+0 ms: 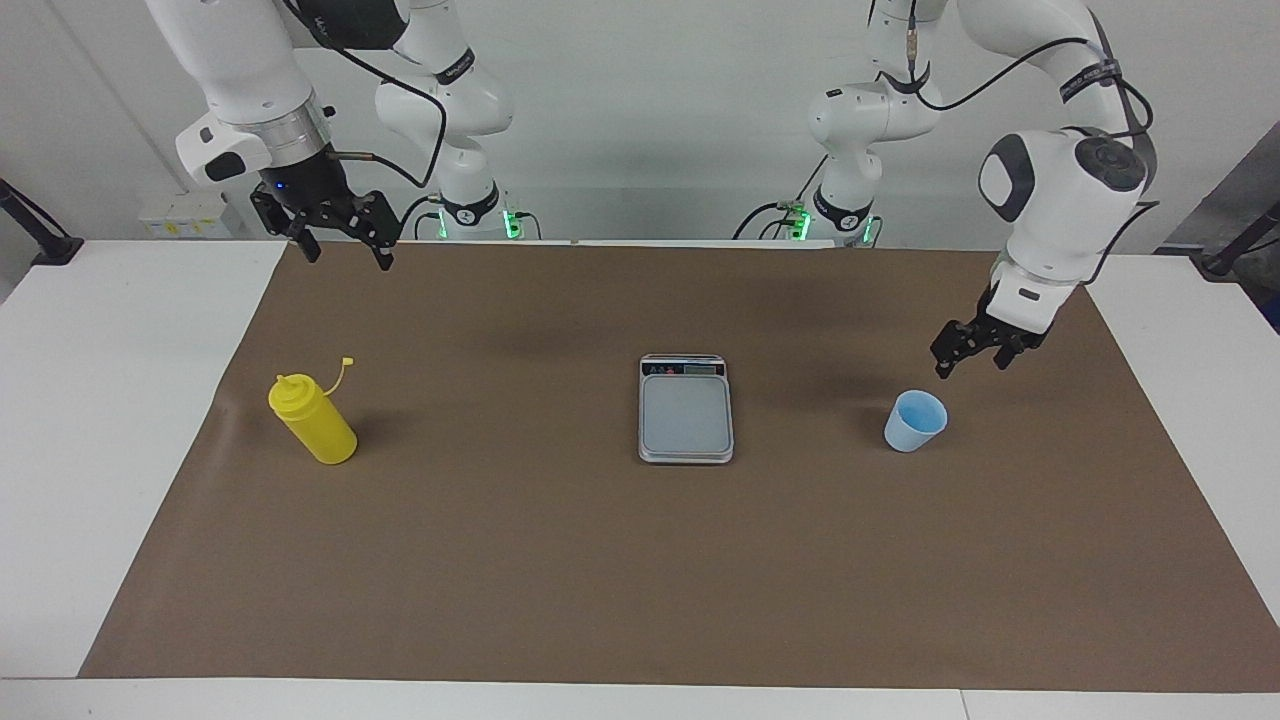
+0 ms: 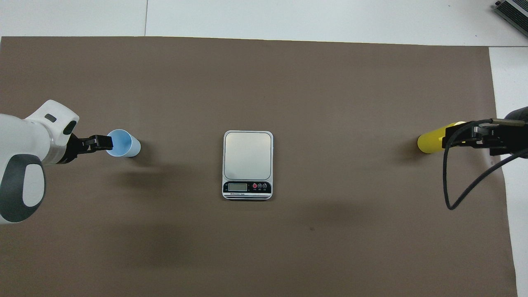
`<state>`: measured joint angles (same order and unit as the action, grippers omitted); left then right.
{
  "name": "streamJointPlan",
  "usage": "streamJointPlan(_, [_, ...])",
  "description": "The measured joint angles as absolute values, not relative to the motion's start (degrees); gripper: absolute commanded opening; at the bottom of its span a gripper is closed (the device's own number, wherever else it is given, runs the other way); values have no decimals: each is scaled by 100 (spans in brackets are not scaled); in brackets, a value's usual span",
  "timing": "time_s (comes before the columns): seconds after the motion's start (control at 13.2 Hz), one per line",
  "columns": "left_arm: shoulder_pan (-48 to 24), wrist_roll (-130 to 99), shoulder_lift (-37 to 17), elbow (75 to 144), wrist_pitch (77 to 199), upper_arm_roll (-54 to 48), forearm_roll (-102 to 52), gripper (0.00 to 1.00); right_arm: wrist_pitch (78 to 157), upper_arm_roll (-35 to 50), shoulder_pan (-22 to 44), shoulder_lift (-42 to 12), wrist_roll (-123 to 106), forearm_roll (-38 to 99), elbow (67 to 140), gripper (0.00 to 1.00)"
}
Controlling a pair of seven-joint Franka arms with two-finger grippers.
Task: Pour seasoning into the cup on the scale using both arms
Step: 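Reach the left gripper to the blue cup and grasp it, then carry the blue cup with the left gripper onto the scale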
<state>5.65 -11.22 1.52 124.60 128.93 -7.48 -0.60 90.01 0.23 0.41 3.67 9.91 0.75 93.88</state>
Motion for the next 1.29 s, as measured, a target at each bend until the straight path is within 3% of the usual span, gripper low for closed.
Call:
streamJointPlan(0.91, [555,-1698,-477,12517,13420,-775,-77,100,9000,23,41,367,991,75,9388,100])
streamJointPlan(1.14, [546,-1755,-572,12610,13546,-784,-77,37,8999,23,41,367,991,75,9389,100])
streamJointPlan(1.22, [520,-1756,-603,12620,13580,-794,-77,10,8999,23,41,367,991,75,9389,100])
streamJointPlan(1.29, [487,-1764,-633,12621,13601,-796,-78,0,8999,23,41,367,991,75,9390,100])
